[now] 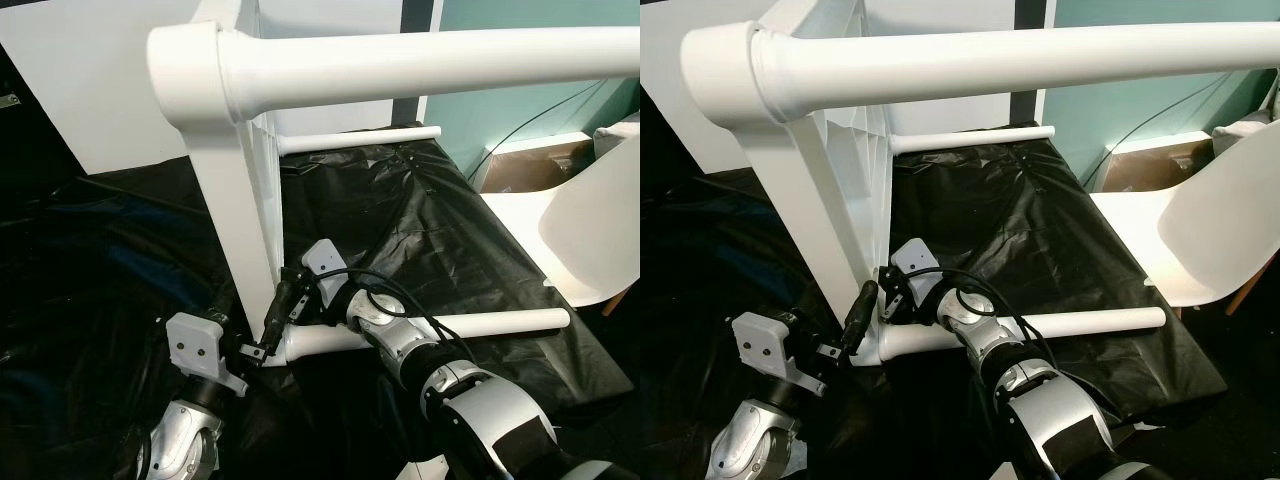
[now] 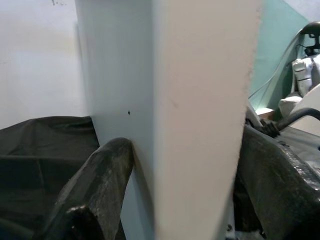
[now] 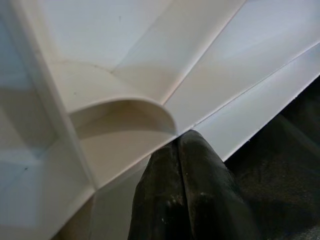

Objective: Building children table

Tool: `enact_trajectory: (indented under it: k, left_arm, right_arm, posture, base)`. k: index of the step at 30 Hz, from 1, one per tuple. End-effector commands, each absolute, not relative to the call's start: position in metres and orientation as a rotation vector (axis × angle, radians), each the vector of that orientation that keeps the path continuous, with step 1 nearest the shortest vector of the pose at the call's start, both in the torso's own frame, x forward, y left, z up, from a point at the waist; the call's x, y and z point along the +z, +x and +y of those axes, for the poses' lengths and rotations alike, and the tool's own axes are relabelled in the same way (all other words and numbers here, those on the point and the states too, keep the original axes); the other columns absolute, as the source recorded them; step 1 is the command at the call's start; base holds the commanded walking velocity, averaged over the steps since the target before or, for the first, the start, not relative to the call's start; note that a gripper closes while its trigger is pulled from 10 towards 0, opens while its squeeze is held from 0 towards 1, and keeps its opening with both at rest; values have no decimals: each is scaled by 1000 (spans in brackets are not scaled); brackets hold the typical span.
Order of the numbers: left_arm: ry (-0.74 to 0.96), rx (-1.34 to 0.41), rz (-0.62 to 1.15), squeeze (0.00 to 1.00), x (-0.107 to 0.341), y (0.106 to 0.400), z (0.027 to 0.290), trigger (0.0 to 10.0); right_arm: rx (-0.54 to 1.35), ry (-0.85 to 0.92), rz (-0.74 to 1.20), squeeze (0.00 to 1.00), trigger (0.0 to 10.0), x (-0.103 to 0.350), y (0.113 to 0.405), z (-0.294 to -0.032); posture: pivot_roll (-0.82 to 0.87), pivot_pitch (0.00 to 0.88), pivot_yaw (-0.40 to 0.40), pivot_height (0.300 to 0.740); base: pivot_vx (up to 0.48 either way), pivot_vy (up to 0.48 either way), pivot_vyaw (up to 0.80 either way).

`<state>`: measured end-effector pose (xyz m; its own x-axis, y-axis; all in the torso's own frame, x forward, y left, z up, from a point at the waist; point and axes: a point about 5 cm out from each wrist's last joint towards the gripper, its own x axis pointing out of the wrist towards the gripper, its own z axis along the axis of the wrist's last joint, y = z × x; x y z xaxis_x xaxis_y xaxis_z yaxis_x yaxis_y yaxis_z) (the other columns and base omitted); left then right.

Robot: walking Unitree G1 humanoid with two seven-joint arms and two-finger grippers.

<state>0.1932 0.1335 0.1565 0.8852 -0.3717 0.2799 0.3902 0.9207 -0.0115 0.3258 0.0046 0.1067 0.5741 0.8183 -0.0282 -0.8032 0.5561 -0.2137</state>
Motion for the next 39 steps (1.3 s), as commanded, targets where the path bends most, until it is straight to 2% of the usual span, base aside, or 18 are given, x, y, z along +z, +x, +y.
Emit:
enact_trajectory:
  k: [1, 16, 25, 28, 29, 31, 32, 39]
  left_arm:
    - [-49, -423, -298, 0, 163, 194, 128, 10000]
    - [22, -399, -292, 0, 170, 199, 126, 10000]
    - [67, -304, -285, 0, 180, 209, 126, 10000]
    - [76, -271, -274, 0, 178, 210, 129, 10000]
    - [79, -248, -264, 0, 174, 212, 131, 2118]
    - [79, -248, -264, 0, 174, 212, 131, 2118]
    - [84, -226, -255, 0, 172, 212, 132, 0]
    - [76, -143, -239, 0, 165, 213, 137, 0]
  right_arm:
    - [1055, -149, -89, 0, 8196, 103, 306, 33]
    - [1091, -159, -95, 0, 8824, 103, 304, 34]
    - [1126, -175, -109, 0, 9490, 103, 300, 36]
    - [1101, -180, -116, 0, 10000, 103, 301, 34]
    - [1070, -183, -123, 0, 10000, 103, 304, 31]
    - [1070, -183, -123, 0, 10000, 103, 304, 31]
    - [1038, -177, -128, 0, 10000, 103, 306, 26]
    - [906, -130, -172, 0, 10000, 103, 312, -6]
  posture:
    - [33, 0, 58, 740]
    - [38, 0, 52, 740]
    - [39, 0, 50, 740]
    - [40, 0, 53, 740]
    - [40, 0, 53, 740]
    - [40, 0, 53, 740]
    - [40, 0, 53, 740]
    - [31, 0, 58, 740]
  base:
    - [0, 0, 0]
    - [0, 0, 0]
    - [0, 0, 0]
    - [0, 0, 0]
    - [0, 0, 0]
    - [0, 0, 0]
    - [0, 0, 0]
    - [0, 0, 0]
